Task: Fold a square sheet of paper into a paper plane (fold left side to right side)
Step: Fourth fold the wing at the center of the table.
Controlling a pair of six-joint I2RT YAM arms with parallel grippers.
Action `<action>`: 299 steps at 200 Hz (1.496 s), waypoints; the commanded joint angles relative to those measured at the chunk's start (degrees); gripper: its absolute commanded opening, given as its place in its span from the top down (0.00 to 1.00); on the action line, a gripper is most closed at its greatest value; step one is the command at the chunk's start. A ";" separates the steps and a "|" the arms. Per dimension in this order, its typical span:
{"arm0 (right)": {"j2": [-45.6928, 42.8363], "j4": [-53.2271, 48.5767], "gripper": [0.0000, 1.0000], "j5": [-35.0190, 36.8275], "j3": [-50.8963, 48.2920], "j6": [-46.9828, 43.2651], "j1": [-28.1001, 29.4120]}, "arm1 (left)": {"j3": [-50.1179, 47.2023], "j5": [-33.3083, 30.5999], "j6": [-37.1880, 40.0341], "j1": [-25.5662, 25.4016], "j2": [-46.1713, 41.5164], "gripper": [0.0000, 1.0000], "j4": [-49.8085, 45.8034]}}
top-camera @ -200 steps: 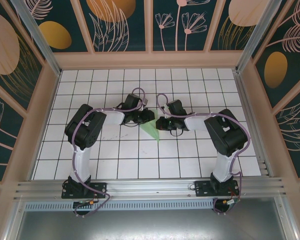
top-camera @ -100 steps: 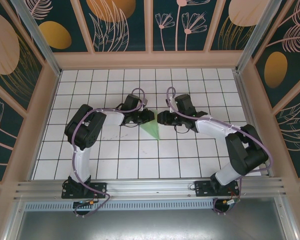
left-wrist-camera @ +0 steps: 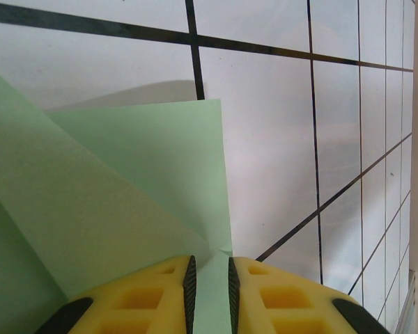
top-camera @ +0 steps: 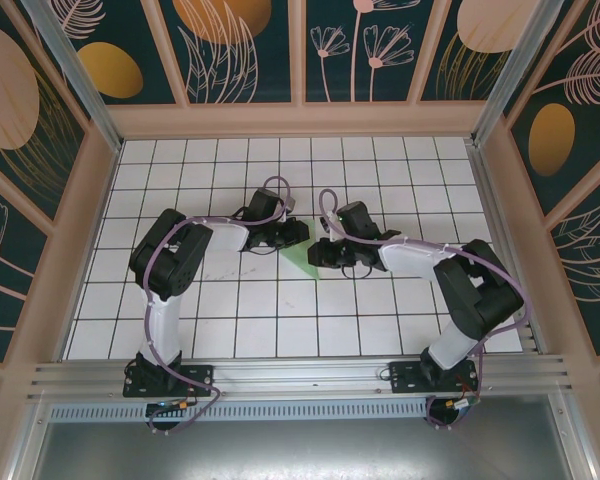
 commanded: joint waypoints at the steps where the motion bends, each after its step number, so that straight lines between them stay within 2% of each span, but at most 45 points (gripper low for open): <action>1: 0.97 2.89 0.82 -4.35 -0.37 0.49 0.91 | -2.22 -3.90 1.50 0.02 1.76 0.76 -7.45; 44: 3.49 2.16 0.80 -1.66 0.97 -0.07 0.44 | -2.40 -3.95 1.41 -0.02 1.67 0.76 -7.37; 91: -0.90 0.41 0.70 2.81 -1.02 -0.72 -0.35 | -2.40 -4.06 1.64 0.00 1.43 0.76 -7.47; 162: 2.63 -1.17 0.64 5.99 0.17 -0.88 0.35 | -2.40 -3.86 1.34 -0.01 1.57 0.76 -7.28; 215: 5.33 -0.16 0.63 5.18 1.24 -0.50 0.75 | -2.49 -3.92 1.37 -0.01 1.49 0.76 -7.28; 299: 8.32 0.81 0.70 4.42 3.40 -0.92 1.30 | -2.58 -3.87 1.32 -0.01 1.49 0.76 -7.28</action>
